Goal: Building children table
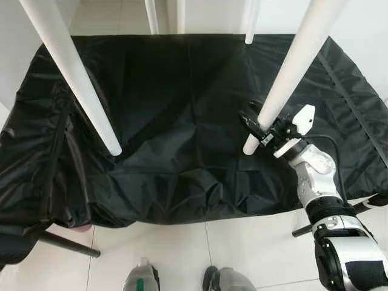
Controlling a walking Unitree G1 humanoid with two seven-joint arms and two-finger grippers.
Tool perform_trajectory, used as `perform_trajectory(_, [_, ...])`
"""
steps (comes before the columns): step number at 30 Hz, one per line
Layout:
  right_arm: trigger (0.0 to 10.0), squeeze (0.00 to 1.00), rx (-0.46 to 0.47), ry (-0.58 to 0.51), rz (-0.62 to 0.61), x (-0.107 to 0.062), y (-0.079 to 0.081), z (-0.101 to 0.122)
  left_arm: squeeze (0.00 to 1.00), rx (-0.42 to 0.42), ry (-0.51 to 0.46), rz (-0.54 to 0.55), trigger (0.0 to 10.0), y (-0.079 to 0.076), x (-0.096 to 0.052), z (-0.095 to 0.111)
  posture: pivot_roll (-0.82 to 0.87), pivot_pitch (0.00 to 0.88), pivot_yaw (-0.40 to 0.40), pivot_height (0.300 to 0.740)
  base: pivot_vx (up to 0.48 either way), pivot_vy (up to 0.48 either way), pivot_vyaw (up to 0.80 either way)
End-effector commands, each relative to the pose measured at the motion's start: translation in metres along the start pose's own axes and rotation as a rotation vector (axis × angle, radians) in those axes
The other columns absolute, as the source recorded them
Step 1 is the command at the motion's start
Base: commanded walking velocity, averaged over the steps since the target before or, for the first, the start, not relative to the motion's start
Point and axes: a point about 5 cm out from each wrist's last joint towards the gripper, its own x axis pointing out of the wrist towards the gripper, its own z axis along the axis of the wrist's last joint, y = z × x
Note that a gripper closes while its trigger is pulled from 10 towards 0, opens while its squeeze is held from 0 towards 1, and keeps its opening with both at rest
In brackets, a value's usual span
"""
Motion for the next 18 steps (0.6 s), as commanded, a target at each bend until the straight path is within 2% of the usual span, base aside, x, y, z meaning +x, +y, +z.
perform_trajectory(1, [10.0, 0.0, 0.106, 0.226, 0.138, -0.007, 0.039, -0.044, 0.0, -0.251, -0.336, -0.369, 10.0, -0.001, -0.019, 0.049, 0.27, 0.153, -0.011, 0.74, 0.0, 0.0, 0.0])
perform_trajectory(9, [10.0, 0.0, 0.094, 0.217, 0.131, -0.003, 0.036, -0.043, 0.0, -0.267, -0.306, -0.399, 10.0, -0.003, -0.021, 0.049, 0.28, 0.153, -0.008, 0.74, 0.0, 0.0, 0.0])
perform_trajectory(13, [10.0, 0.0, 0.086, 0.21, 0.126, -0.002, 0.035, -0.042, 0.0, -0.235, -0.294, -0.428, 10.0, -0.006, -0.024, 0.05, 0.28, 0.158, -0.004, 0.74, 0.0, 0.0, 0.0])
perform_trajectory(16, [10.0, 0.0, 0.081, 0.206, 0.125, -0.001, 0.034, -0.041, 0.01, -0.197, -0.266, -0.447, 10.0, -0.01, -0.025, 0.049, 0.28, 0.16, -0.003, 0.74, 0.0, 0.0, 0.0])
perform_trajectory(18, [10.0, 0.0, 0.081, 0.204, 0.123, -0.001, 0.033, -0.041, 0.0, -0.065, -0.212, -0.468, 10.0, -0.019, -0.026, 0.043, 0.28, 0.165, -0.002, 0.74, 0.0, 0.0, 0.0])
